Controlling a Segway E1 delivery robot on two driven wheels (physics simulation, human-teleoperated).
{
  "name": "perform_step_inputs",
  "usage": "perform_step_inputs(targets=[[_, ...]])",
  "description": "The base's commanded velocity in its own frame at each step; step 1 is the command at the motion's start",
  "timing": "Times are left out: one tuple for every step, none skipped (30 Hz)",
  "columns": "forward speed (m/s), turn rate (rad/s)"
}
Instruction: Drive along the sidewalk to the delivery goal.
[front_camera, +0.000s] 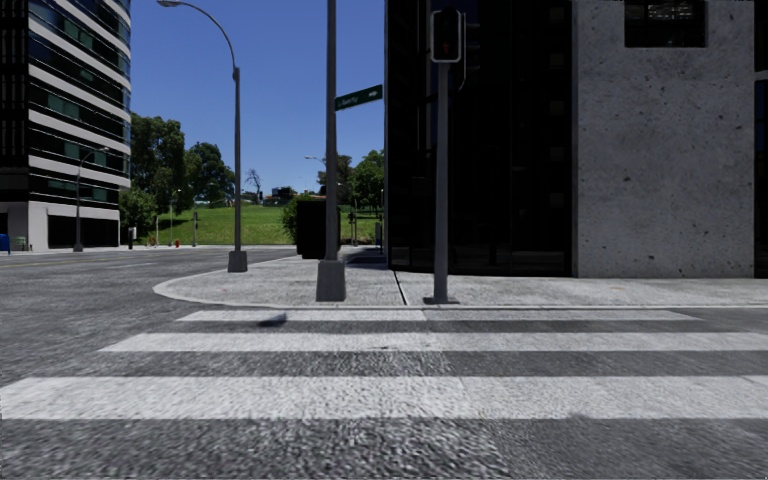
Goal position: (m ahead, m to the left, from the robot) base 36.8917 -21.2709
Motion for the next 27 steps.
perform_step_inputs(targets=[[1.66,-0.37],[1.66,-0.55],[1.66,-0.76],[1.66,-0.93],[1.66,-1.0],[1.66,-1.0],[1.66,-1.02],[1.66,-1.02],[1.66,-1.02],[1.66,-1.02],[1.66,-0.93],[1.66,-0.93],[1.66,-0.8],[1.66,0.0],[1.66,0.0],[1.66,0.0],[1.66,0.0],[1.66,0.0],[1.66,0.0],[1.66,0.0],[1.66,0.0],[1.66,0.0],[1.66,0.0],[1.66,0.0],[1.66,0.0],[1.66,0.0],[1.66,0.0]])
